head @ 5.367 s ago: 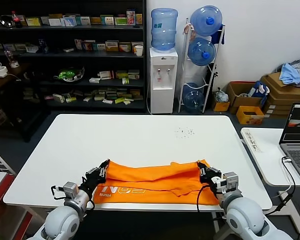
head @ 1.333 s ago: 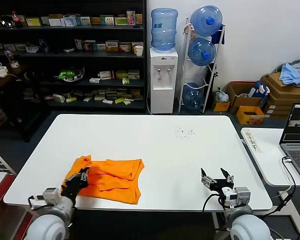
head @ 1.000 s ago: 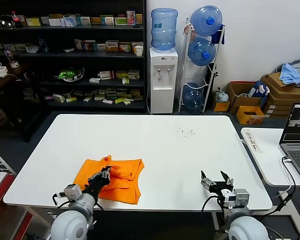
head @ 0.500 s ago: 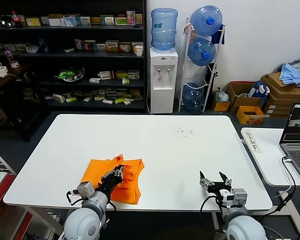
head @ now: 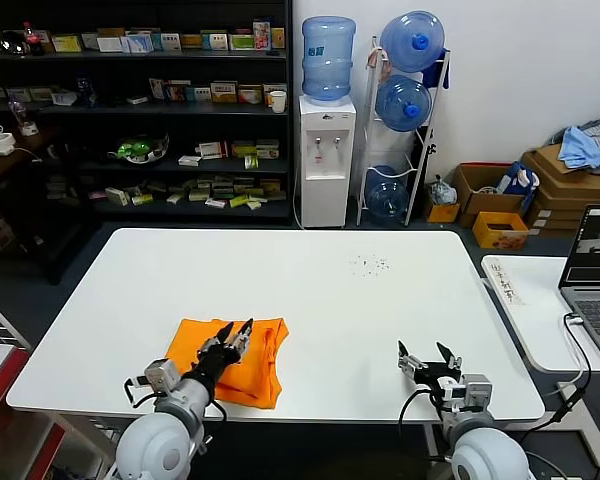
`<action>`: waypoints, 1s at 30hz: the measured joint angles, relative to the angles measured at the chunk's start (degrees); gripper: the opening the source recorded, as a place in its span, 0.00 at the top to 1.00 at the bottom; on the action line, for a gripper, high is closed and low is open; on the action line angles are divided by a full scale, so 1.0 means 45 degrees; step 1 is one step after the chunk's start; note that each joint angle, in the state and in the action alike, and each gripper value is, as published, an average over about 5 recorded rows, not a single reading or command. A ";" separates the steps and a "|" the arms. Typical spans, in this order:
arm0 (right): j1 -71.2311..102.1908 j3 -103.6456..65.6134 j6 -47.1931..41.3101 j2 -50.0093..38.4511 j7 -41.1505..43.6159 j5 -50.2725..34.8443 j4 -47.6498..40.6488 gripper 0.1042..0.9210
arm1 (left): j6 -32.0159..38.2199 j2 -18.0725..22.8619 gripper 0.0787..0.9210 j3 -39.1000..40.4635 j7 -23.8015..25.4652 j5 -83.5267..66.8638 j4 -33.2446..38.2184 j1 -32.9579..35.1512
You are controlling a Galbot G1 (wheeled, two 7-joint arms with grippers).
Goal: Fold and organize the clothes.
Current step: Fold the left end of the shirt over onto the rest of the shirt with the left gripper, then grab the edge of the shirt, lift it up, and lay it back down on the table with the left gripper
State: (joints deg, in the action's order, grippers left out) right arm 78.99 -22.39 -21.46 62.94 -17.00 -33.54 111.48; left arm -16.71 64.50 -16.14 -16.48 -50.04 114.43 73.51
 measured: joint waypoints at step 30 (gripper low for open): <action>0.0106 -0.0087 0.0128 0.0007 0.0162 -0.0062 0.0096 0.12 | 0.1307 -0.4005 0.12 -0.1733 0.4793 -0.0302 -0.4479 0.0329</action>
State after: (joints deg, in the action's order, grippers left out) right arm 79.46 -22.78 -20.89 62.97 -16.27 -33.81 111.91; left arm -10.83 46.48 -23.94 5.09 -51.39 94.27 74.99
